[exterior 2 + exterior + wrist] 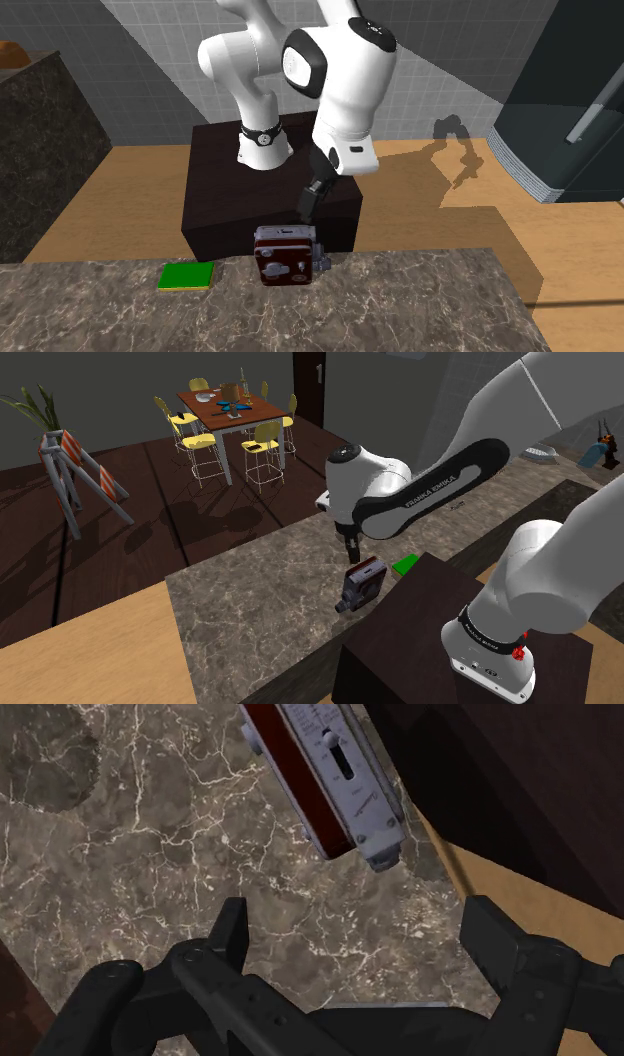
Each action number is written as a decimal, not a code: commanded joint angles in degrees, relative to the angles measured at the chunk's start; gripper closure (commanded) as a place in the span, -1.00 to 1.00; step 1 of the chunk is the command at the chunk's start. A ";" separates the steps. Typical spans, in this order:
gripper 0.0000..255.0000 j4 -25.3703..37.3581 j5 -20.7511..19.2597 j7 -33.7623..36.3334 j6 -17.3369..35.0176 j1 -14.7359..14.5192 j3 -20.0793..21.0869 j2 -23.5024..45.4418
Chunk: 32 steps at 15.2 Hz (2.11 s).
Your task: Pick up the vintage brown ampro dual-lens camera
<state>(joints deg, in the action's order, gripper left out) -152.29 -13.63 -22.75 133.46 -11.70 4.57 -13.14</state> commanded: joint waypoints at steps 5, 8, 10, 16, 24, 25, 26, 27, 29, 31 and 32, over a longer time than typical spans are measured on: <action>-1.00 -0.73 -10.82 0.53 10.27 -0.04 1.80 12.51; -1.00 -0.26 -19.26 3.40 14.53 -0.41 1.67 19.33; -1.00 0.53 -25.79 6.07 16.89 -1.27 0.76 24.08; -1.00 3.66 -38.54 13.21 21.32 -4.72 -3.21 34.44; 1.00 5.85 -42.38 17.21 23.48 -6.21 -5.17 39.22; 1.00 5.85 -42.38 17.19 23.48 -6.20 -5.18 39.21; 1.00 5.87 -42.35 17.16 23.47 -6.19 -5.16 39.21; 1.00 5.87 -42.36 17.17 23.47 -6.19 -5.16 39.21; 1.00 5.88 -42.39 17.21 23.49 -6.21 -5.18 39.25; 1.00 5.87 -42.38 17.18 23.48 -6.20 -5.18 39.23; 1.00 5.86 -42.39 17.21 23.49 -6.21 -5.18 39.23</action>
<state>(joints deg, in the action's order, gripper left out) -146.42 -55.98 -5.57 156.94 -17.91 -0.56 26.00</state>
